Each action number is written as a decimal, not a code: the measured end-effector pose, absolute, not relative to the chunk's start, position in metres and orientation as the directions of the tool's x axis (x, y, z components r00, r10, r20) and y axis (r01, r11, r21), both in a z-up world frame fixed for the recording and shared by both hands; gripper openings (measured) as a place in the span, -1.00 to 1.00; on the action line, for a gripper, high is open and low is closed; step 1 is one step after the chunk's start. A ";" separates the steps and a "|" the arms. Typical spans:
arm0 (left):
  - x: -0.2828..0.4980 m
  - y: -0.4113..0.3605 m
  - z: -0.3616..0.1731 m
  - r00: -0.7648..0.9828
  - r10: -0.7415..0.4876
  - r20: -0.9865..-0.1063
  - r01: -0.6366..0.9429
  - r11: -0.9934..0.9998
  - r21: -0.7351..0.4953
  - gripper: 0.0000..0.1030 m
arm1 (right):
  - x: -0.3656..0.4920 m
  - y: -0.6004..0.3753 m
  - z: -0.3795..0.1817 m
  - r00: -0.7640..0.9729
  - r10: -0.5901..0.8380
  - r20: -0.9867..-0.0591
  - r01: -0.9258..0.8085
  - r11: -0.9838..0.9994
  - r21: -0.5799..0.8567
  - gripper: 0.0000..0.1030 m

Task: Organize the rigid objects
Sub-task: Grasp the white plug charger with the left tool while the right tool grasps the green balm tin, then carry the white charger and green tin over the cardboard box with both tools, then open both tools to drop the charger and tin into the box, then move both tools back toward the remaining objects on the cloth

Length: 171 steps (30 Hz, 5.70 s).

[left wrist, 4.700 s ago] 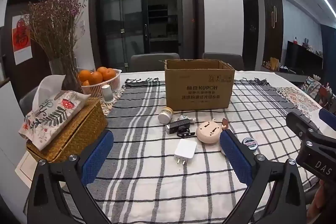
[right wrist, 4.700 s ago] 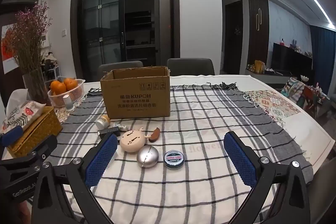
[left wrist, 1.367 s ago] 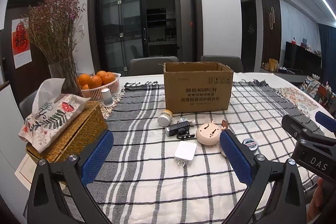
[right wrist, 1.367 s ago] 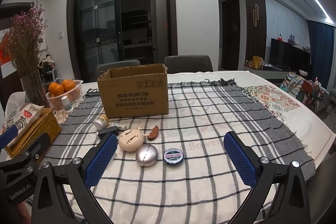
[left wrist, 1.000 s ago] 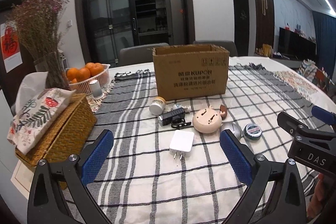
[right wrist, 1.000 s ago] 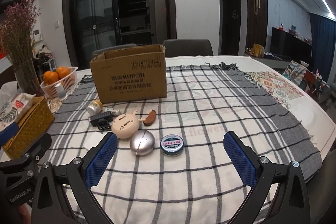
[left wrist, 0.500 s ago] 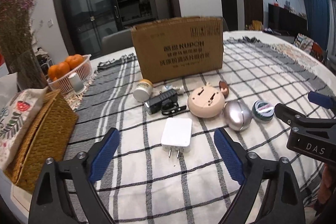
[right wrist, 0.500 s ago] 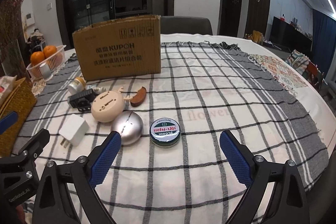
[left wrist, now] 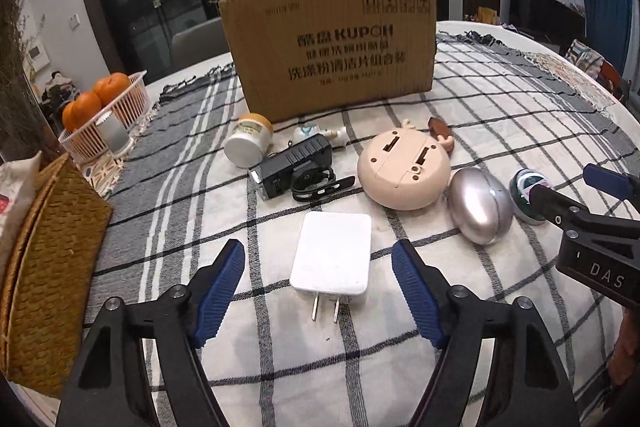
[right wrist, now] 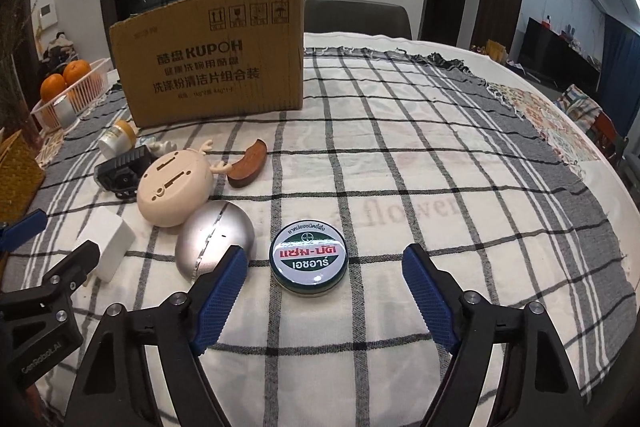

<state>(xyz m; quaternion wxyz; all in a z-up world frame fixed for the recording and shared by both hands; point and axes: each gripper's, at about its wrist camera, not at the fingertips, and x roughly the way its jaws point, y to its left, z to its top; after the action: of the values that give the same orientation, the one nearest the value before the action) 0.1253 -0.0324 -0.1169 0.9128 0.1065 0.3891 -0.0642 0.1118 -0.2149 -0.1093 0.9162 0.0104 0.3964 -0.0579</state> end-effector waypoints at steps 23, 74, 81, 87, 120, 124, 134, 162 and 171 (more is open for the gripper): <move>0.151 -0.037 -0.142 0.604 -0.082 -0.793 0.224 0.972 0.070 -0.12 | 0.139 -0.217 -0.136 0.618 -0.046 -0.785 0.100 0.995 0.020 0.03; 0.158 -0.009 0.020 0.825 -0.176 -0.537 0.201 0.980 -0.013 -0.15 | 0.133 -0.184 0.020 0.864 0.072 -0.498 -0.023 0.994 0.104 0.03; 0.178 -0.006 0.043 0.843 -0.184 -0.506 0.209 0.978 -0.008 -0.15 | 0.155 -0.183 0.041 0.879 0.095 -0.467 -0.037 0.991 0.132 0.03; 0.202 -0.008 0.058 0.838 -0.201 -0.507 0.231 0.973 -0.003 -0.15 | 0.180 -0.185 0.055 0.874 0.124 -0.470 -0.055 0.986 0.158 0.03; 0.354 -0.022 0.048 0.625 -0.201 -0.755 0.237 0.969 -0.062 -0.15 | 0.356 -0.199 0.044 0.625 0.192 -0.757 -0.114 0.981 0.155 0.03; 0.368 -0.026 0.040 0.597 -0.181 -0.781 0.231 0.972 -0.048 -0.15 | 0.372 -0.201 0.035 0.584 0.195 -0.788 -0.111 0.981 0.160 0.03; 0.392 -0.031 0.016 0.524 -0.155 -0.837 0.223 0.974 -0.041 -0.15 | 0.394 -0.200 0.013 0.497 0.183 -0.848 -0.115 0.983 0.145 0.03; 0.349 -0.025 0.031 0.591 -0.170 -0.789 0.200 0.978 -0.060 -0.07 | 0.355 -0.201 0.030 0.587 0.147 -0.796 -0.077 0.989 0.126 0.03; 0.304 -0.017 0.051 0.673 -0.177 -0.718 0.213 0.976 -0.041 -0.01 | 0.306 -0.195 0.059 0.692 0.102 -0.714 -0.056 0.995 0.088 0.03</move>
<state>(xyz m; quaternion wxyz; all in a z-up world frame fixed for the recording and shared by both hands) 0.3037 -0.0170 0.0512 0.9143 0.0231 0.3901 -0.1065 0.3061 -0.1952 0.0595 0.9194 0.0297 0.3899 0.0431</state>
